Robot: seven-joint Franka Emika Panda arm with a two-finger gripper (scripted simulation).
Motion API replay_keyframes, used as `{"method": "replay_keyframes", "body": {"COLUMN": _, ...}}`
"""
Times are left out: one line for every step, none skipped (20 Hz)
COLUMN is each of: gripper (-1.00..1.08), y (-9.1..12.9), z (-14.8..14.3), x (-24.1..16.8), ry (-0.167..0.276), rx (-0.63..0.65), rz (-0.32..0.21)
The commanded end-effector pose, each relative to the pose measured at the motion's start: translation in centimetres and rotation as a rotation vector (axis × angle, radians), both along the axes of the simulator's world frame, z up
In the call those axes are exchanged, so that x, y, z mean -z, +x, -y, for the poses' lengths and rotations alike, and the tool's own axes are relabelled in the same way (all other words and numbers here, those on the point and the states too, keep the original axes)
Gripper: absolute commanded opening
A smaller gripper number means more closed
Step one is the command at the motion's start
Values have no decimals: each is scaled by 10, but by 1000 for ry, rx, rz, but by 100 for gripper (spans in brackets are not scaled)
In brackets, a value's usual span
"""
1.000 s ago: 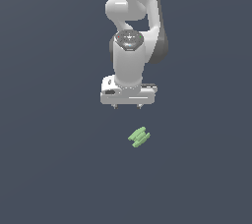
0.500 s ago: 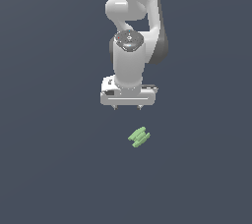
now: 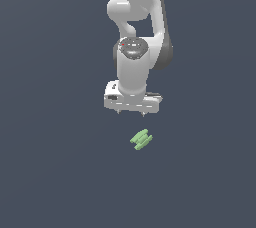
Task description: Pick up the object and move it to a goal position.
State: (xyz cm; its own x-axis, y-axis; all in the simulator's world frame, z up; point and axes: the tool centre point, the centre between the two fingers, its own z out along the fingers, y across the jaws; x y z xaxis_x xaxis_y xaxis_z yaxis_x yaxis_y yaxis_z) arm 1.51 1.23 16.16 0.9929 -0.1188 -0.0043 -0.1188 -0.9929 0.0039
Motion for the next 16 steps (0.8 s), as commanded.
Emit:
{"method": "replay_keyframes", "body": {"gripper": 100, "y": 4, "z": -3, "x": 4, "ry": 1, "rx": 49, "rz": 0}}
{"method": "replay_keyframes", "body": {"gripper": 100, "y": 6, "z": -4, "x": 6, "ry": 2, "rx": 71, "rz": 0}}
{"method": "replay_keyframes", "body": {"gripper": 100, "y": 8, "z": -5, "x": 8, "ry": 2, "rx": 95, "rz": 0}}
{"method": "replay_keyframes", "body": {"gripper": 100, "y": 10, "z": -7, "x": 10, "ry": 3, "rx": 119, "rz": 0}}
{"method": "replay_keyframes", "body": {"gripper": 100, "y": 13, "z": -8, "x": 12, "ry": 4, "rx": 145, "rz": 0}}
{"method": "replay_keyframes", "body": {"gripper": 100, "y": 15, "z": -10, "x": 15, "ry": 4, "rx": 171, "rz": 0}}
{"method": "replay_keyframes", "body": {"gripper": 100, "y": 17, "z": -11, "x": 17, "ry": 4, "rx": 196, "rz": 0}}
{"method": "replay_keyframes", "body": {"gripper": 100, "y": 19, "z": -13, "x": 19, "ry": 5, "rx": 222, "rz": 0}}
{"method": "replay_keyframes", "body": {"gripper": 100, "y": 21, "z": -14, "x": 22, "ry": 5, "rx": 248, "rz": 0}}
{"method": "replay_keyframes", "body": {"gripper": 100, "y": 23, "z": -16, "x": 24, "ry": 5, "rx": 273, "rz": 0}}
{"method": "replay_keyframes", "body": {"gripper": 100, "y": 25, "z": -17, "x": 26, "ry": 5, "rx": 299, "rz": 0}}
{"method": "replay_keyframes", "body": {"gripper": 100, "y": 27, "z": -19, "x": 29, "ry": 5, "rx": 324, "rz": 0}}
{"method": "replay_keyframes", "body": {"gripper": 100, "y": 29, "z": -20, "x": 31, "ry": 6, "rx": 349, "rz": 0}}
{"method": "replay_keyframes", "body": {"gripper": 100, "y": 31, "z": -22, "x": 33, "ry": 6, "rx": 375, "rz": 0}}
{"method": "replay_keyframes", "body": {"gripper": 100, "y": 33, "z": -23, "x": 36, "ry": 6, "rx": 400, "rz": 0}}
{"method": "replay_keyframes", "body": {"gripper": 100, "y": 35, "z": -25, "x": 38, "ry": 6, "rx": 426, "rz": 0}}
